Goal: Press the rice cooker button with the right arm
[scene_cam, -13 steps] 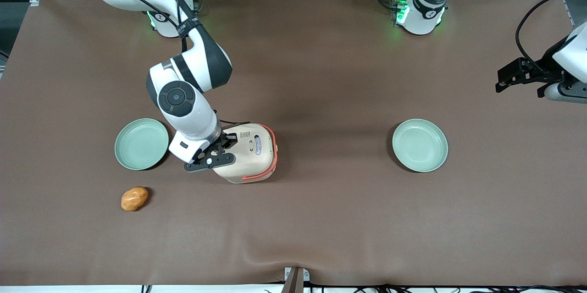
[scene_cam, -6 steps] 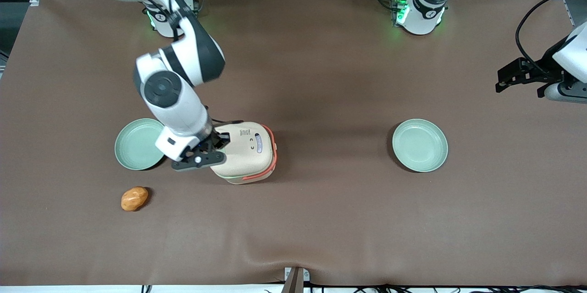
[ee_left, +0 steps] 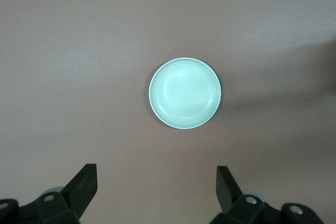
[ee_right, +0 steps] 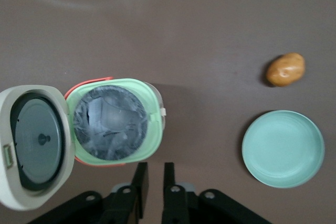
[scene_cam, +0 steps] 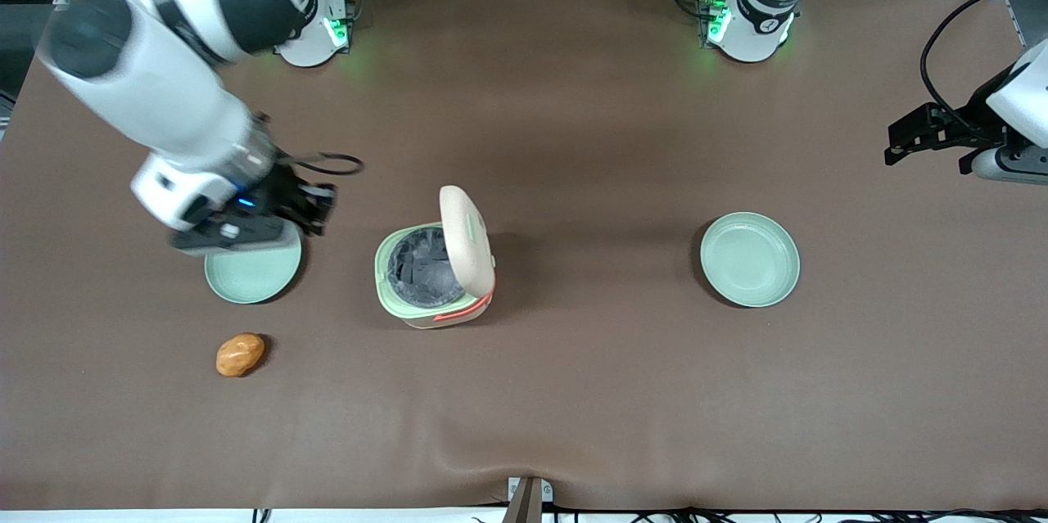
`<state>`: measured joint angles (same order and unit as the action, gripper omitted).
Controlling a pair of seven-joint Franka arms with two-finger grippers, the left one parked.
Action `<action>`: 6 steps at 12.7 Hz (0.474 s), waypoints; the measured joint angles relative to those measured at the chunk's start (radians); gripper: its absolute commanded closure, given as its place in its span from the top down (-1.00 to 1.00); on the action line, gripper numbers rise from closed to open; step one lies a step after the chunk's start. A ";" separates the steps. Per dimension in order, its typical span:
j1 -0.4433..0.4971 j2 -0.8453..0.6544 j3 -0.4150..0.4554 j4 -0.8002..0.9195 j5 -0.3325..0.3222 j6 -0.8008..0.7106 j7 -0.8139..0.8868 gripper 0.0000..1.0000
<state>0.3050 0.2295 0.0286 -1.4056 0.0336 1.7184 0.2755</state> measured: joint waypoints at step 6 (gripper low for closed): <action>-0.053 -0.142 -0.104 -0.009 0.002 -0.211 -0.225 1.00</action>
<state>0.2525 0.0876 -0.0756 -1.4144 0.0353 1.5078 0.0508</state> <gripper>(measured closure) 0.066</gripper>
